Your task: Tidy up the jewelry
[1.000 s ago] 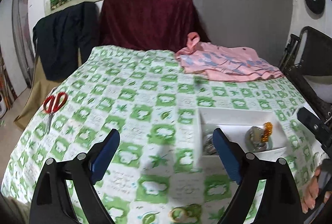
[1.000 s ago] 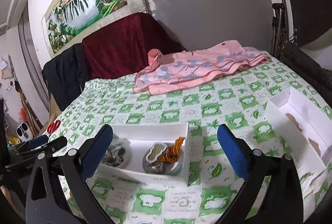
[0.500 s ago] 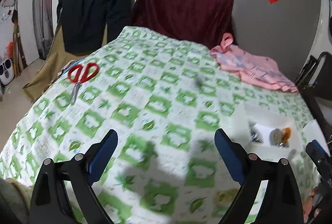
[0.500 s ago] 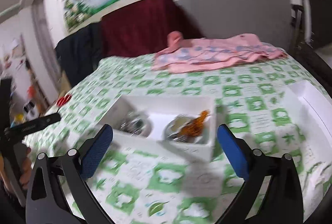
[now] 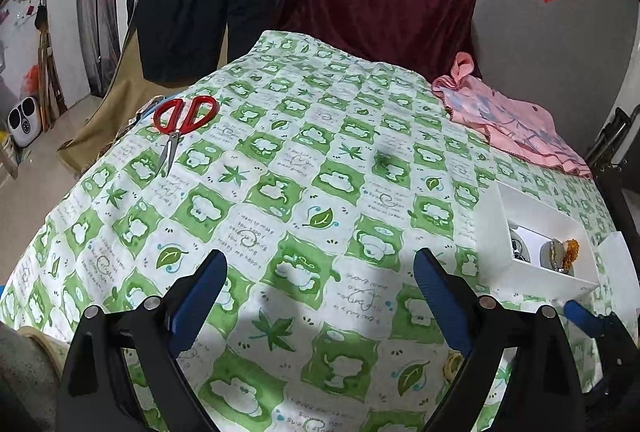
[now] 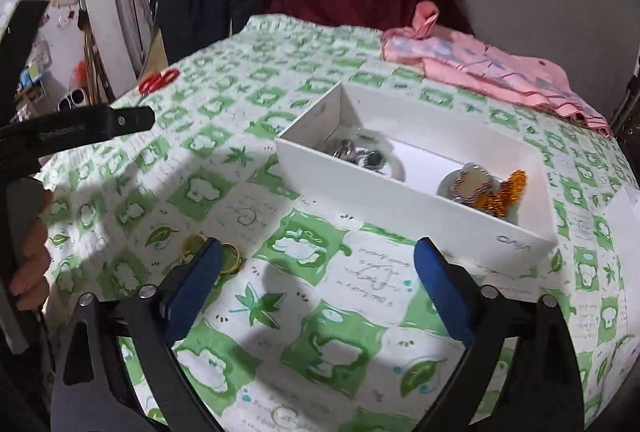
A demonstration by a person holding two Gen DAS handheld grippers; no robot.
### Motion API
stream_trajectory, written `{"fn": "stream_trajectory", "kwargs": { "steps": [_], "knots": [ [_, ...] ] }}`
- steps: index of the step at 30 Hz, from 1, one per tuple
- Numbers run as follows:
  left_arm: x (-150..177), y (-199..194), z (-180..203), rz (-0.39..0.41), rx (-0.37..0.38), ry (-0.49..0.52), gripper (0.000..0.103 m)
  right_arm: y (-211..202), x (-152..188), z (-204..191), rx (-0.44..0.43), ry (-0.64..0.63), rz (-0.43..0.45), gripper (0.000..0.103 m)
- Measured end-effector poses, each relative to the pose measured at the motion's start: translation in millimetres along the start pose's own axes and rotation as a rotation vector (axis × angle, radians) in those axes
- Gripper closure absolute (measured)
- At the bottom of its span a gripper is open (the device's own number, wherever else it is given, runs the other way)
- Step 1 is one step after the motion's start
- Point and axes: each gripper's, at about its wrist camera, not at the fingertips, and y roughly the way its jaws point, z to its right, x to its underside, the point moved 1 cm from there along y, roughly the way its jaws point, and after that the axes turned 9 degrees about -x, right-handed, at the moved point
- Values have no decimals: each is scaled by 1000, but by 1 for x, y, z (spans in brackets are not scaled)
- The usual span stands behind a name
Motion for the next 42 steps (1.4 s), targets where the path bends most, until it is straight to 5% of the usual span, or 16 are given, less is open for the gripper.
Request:
{"fn": "stream_trajectory", "kwargs": {
  "steps": [9,17,23,30,36,39,42],
  "knots": [
    [2,0,6,4,-27,28,8,22,0,-12,73,-65,-98,13],
    [2,-1,6,9,-33,28,6,8,11,28,163,47,-102,13],
    [3,-2,11,11,-41,47,6,-5,11,30,-1,136,-47,13],
    [3,-1,9,9,-47,41,6,18,3,-14,64,-33,-91,15],
    [3,-1,10,7,-43,48,6,27,3,-15,34,-39,-146,15],
    [3,-1,10,8,-46,48,6,26,1,-1,127,-22,-148,15],
    [3,-1,11,4,-41,45,6,21,6,21,113,65,-145,15]
  ]
}}
